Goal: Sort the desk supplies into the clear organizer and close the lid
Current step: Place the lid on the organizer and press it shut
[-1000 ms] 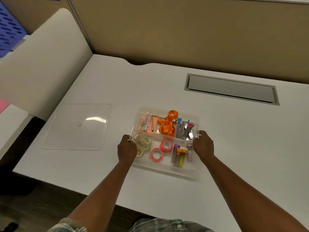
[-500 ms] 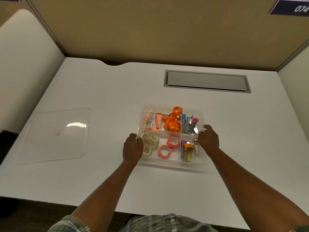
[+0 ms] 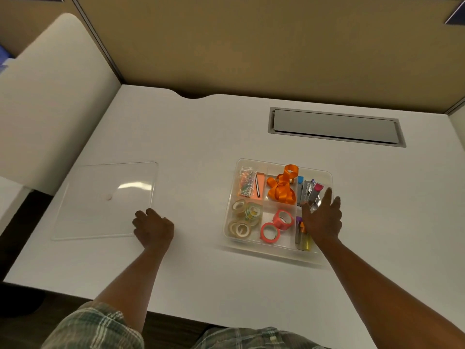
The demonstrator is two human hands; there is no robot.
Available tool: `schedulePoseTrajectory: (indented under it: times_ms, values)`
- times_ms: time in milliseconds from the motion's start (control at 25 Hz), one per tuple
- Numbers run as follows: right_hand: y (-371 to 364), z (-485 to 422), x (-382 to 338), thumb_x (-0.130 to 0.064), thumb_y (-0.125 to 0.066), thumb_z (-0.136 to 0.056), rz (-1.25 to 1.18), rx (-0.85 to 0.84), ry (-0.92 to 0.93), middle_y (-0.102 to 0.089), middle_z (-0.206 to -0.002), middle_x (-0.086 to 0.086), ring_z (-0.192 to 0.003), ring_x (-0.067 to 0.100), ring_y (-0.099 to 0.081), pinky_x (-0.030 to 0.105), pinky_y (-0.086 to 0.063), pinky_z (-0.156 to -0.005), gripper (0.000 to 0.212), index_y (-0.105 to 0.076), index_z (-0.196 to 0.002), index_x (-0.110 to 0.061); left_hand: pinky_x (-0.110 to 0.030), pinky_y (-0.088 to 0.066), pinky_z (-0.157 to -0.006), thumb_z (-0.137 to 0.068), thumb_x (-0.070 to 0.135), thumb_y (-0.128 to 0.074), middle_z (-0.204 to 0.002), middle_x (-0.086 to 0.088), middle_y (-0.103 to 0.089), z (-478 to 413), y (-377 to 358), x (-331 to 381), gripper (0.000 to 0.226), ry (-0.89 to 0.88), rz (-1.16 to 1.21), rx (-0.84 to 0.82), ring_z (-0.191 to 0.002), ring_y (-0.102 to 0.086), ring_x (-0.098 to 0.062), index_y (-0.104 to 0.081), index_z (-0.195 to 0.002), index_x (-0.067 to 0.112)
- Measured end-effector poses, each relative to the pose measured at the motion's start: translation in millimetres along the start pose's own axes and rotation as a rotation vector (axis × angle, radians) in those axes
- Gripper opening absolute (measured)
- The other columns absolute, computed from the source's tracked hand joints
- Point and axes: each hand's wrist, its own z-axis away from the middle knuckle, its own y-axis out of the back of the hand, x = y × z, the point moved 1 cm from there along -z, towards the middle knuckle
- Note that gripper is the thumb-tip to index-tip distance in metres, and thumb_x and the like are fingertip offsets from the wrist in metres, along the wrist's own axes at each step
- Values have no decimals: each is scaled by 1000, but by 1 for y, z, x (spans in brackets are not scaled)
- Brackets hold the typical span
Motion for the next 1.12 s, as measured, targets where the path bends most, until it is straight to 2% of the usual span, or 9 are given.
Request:
schedulePoseTrajectory:
  times_ms: [200, 440, 560, 640, 720, 800, 920, 1120]
  values:
    - [-1, -3, 0, -47, -58, -94, 15, -1, -18, -19, -160, 24, -141, 46, -32, 58, -36, -108, 81, -18, -156, -13, -46, -48, -84, -86, 2, -54, -113, -22, -50, -5, 0, -2, 19, -32, -16, -20, -104, -52, -39, -54, -104, -2]
    - [0, -2, 1, -47, -58, -94, 3, -3, -19, -21, -160, 24, -140, 46, -35, 58, -38, -107, 80, -19, -156, -13, -43, -50, -86, -88, 6, -50, -110, -20, -58, 17, -5, 34, 20, -138, 55, -115, -103, -60, -39, -55, -106, -1]
    - [3, -2, 2, -46, -57, -95, -33, -20, -8, -22, -160, 24, -140, 46, -34, 58, -38, -109, 81, -17, -156, -13, -41, -51, -80, -85, 11, -54, -107, -18, -57, 31, -1, 59, 21, -214, 95, -111, -96, -63, -38, -55, -103, 0]
    - [5, -2, 3, -46, -57, -95, -65, -30, 1, -22, -160, 23, -140, 46, -34, 57, -38, -109, 81, -16, -157, -13, -40, -50, -71, -82, 11, -54, -101, -17, -57, 38, 7, 80, 19, -295, 117, -68, -85, -63, -38, -54, -98, 0]
    - [7, -1, 5, -45, -57, -95, -95, -37, 9, -21, -160, 23, -141, 46, -33, 57, -38, -109, 81, -16, -157, -13, -35, -44, -58, -78, 9, -55, -94, -17, -55, 44, 18, 101, 16, -379, 138, 3, -73, -61, -39, -52, -92, 0]
    - [10, 0, 6, -43, -57, -95, -121, -51, 17, -21, -160, 23, -141, 47, -33, 56, -37, -109, 81, -15, -157, -13, -32, -36, -51, -75, 6, -56, -88, -18, -54, 46, 32, 121, 16, -464, 144, 92, -63, -58, -38, -51, -88, -1]
    - [13, 1, 8, -40, -58, -96, -155, -78, 30, -20, -161, 22, -143, 45, -31, 54, -36, -111, 82, -12, -158, -13, -28, -31, -46, -71, 2, -58, -81, -19, -54, 47, 56, 146, 14, -605, 134, 233, -53, -53, -35, -51, -83, 0]
    - [20, 3, 13, -38, -59, -96, -198, -117, 50, -20, -162, 18, -145, 40, -31, 50, -37, -111, 83, -10, -159, -15, -25, -30, -47, -78, 2, -58, -77, -15, -53, 54, 94, 180, 11, -766, 216, 404, -52, -52, -31, -49, -84, 4]
